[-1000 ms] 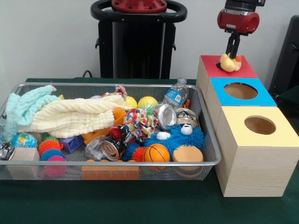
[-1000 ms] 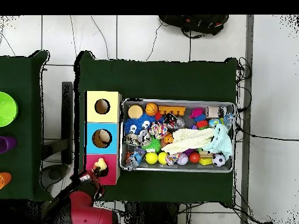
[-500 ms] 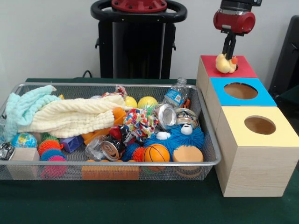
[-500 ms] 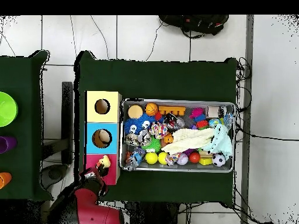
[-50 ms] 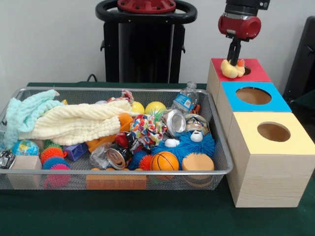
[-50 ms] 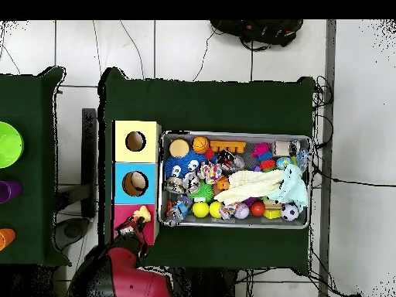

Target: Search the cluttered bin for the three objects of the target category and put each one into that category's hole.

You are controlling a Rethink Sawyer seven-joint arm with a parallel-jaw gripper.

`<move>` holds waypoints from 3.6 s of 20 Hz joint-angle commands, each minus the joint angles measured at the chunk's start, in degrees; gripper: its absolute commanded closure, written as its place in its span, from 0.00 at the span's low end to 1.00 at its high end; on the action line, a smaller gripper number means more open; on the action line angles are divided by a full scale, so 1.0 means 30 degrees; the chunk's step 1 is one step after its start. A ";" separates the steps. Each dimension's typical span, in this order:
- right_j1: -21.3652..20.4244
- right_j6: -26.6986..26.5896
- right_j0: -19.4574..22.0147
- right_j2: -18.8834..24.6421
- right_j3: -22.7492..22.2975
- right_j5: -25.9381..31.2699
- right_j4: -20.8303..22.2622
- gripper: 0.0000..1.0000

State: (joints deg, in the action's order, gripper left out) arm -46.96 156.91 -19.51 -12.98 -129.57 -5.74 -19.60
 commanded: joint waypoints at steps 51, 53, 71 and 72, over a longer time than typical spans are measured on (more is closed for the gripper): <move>0.6495 0.8167 0.9339 1.5513 -0.2030 -0.2948 0.0066 1.00; 0.5974 0.8421 0.9506 1.5979 -0.2276 -0.2648 -0.0405 1.00; -0.8902 0.8957 1.2117 1.9047 -0.6213 1.0710 -0.5682 1.00; -0.9948 0.8597 1.2207 1.9075 -0.6142 1.1860 -0.6422 1.00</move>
State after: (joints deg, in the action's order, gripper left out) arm -52.71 166.92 15.22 41.97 -147.14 7.20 -26.36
